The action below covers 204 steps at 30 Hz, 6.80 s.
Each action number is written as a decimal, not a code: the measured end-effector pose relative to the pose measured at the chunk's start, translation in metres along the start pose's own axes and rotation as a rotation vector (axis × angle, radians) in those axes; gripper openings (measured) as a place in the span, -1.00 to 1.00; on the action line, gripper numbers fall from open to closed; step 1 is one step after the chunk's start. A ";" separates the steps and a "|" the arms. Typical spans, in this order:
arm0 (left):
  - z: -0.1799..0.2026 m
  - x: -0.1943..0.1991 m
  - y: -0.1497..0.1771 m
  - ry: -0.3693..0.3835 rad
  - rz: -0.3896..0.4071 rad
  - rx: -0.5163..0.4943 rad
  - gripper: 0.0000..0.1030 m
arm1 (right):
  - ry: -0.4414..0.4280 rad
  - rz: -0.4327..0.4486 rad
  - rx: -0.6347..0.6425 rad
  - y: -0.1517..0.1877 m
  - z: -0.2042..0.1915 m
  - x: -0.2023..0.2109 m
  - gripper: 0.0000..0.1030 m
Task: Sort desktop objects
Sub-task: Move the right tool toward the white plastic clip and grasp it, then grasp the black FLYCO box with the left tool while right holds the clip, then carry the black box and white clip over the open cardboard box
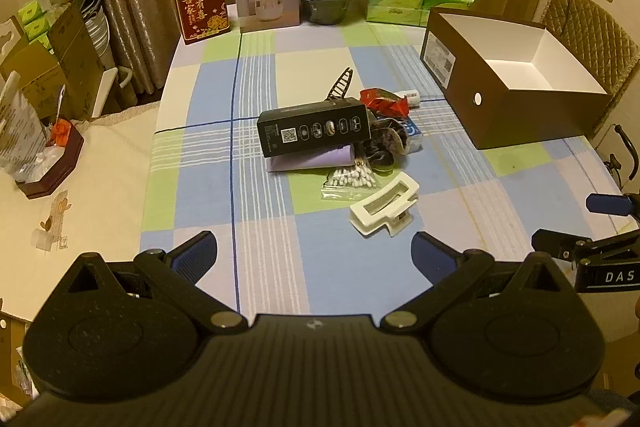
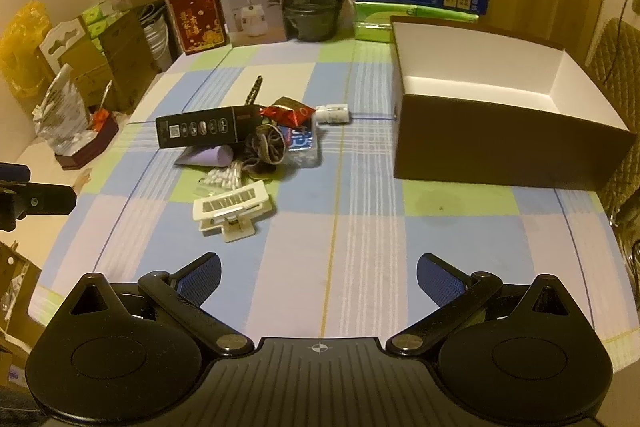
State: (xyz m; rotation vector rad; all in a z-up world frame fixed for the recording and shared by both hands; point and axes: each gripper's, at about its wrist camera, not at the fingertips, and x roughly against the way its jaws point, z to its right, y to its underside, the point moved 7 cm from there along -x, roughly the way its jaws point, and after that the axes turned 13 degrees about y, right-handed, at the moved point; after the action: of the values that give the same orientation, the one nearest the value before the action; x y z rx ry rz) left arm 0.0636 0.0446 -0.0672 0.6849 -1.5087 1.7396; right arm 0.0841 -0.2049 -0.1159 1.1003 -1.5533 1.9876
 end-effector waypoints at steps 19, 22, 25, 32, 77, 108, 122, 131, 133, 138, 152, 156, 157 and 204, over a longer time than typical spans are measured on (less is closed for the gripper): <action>-0.024 0.002 0.002 -0.035 -0.007 0.046 0.98 | -0.046 0.010 0.072 -0.014 -0.026 -0.015 0.97; -0.027 0.001 0.001 -0.040 -0.008 0.050 0.98 | -0.053 0.011 0.078 -0.016 -0.029 -0.017 0.97; -0.031 0.001 0.001 -0.046 -0.010 0.054 0.98 | -0.058 0.009 0.084 -0.019 -0.033 -0.020 0.97; -0.040 -0.004 -0.001 -0.053 -0.013 0.054 0.98 | -0.075 0.020 0.083 -0.026 -0.042 -0.030 0.97; -0.101 -0.109 -0.015 -0.069 -0.109 0.049 0.98 | -0.172 0.034 0.318 -0.014 -0.115 -0.155 0.64; -0.030 -0.196 -0.043 -0.100 -0.107 -1.024 0.00 | 0.141 -0.073 -0.169 0.012 0.092 -0.112 0.64; -0.049 -0.188 -0.116 0.232 -0.210 -0.525 -0.12 | 0.157 -0.090 -0.211 0.013 0.110 -0.112 0.64; -0.027 -0.217 -0.125 0.226 -0.256 -0.573 -0.13 | 0.164 -0.096 -0.223 0.014 0.121 -0.112 0.64; -0.025 -0.222 -0.127 0.223 -0.253 -0.559 -0.13 | 0.168 -0.095 -0.229 0.014 0.125 -0.112 0.64; -0.022 -0.225 -0.128 0.223 -0.251 -0.543 -0.19 | 0.178 -0.089 -0.245 0.012 0.138 -0.109 0.64; -0.018 -0.186 -0.138 0.202 -0.173 -0.462 -0.26 | 0.165 -0.031 -0.246 -0.007 0.178 -0.095 0.64; -0.009 -0.174 -0.141 0.198 -0.144 -0.443 -0.27 | 0.145 -0.014 -0.247 -0.012 0.188 -0.091 0.64; -0.006 -0.171 -0.142 0.201 -0.137 -0.435 -0.27 | 0.139 -0.010 -0.248 -0.014 0.191 -0.090 0.64; 0.271 -0.257 -0.222 0.210 -0.027 -0.328 -0.26 | -0.110 0.142 0.023 -0.171 0.313 -0.151 0.64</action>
State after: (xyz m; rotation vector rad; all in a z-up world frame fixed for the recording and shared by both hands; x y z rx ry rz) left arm 0.3771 -0.2555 -0.0888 0.3419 -1.5777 1.4475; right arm 0.4054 -0.4206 -0.0996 1.1553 -1.7123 2.0721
